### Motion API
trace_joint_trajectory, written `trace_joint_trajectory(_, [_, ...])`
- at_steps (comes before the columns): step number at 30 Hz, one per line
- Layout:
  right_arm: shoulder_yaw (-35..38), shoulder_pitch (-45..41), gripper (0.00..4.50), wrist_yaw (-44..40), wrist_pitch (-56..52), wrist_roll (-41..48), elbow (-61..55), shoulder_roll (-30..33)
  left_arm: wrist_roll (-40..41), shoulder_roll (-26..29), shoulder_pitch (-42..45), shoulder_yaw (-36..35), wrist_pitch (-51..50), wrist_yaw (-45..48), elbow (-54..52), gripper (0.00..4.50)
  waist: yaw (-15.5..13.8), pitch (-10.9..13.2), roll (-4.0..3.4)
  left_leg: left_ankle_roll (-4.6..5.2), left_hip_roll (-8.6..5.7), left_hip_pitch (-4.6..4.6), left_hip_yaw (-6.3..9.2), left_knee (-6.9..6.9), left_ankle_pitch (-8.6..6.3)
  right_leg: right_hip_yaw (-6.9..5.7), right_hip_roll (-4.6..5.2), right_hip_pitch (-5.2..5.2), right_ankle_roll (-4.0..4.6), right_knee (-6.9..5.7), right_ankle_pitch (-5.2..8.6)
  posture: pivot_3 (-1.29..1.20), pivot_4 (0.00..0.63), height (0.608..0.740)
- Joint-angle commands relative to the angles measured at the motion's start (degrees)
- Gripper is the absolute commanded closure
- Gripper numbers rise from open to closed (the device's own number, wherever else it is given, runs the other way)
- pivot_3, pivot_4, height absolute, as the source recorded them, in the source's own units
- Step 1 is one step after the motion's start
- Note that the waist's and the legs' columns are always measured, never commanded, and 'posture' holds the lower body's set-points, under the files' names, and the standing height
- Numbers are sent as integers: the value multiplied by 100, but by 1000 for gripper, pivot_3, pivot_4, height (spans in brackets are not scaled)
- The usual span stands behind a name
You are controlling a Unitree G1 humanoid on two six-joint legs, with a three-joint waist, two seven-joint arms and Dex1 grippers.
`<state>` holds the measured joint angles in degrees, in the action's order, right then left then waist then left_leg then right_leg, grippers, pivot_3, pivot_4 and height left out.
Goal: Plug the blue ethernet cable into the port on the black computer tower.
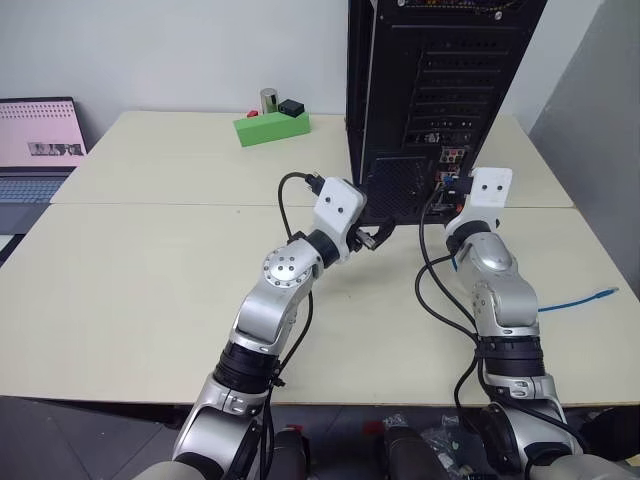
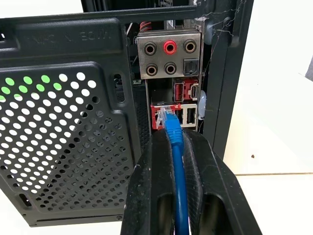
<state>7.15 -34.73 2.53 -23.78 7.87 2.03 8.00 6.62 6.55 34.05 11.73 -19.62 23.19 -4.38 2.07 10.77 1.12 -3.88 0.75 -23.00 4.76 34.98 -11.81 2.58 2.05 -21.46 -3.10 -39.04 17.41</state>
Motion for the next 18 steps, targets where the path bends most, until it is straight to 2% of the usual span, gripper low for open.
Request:
trace_joint_trajectory(1, [7, -66, 4500, -31, 3, -6, -119, -19, 0, -24, 61, -49, 120, 11, -158, 511, 0, 0, 0, 0, 0, 0, 0, 0, 0, 0, 0, 0, 0, 0, 0, 0, 150, 740])
trace_joint_trajectory(18, [210, -227, 4500, 98, 22, 88, 15, -214, -38, -12, 61, -49, 138, 4, -143, 511, 0, 0, 0, 0, 0, 0, -1, -1, 0, 1, 0, -1, 0, 1, 0, 0, 150, 740])
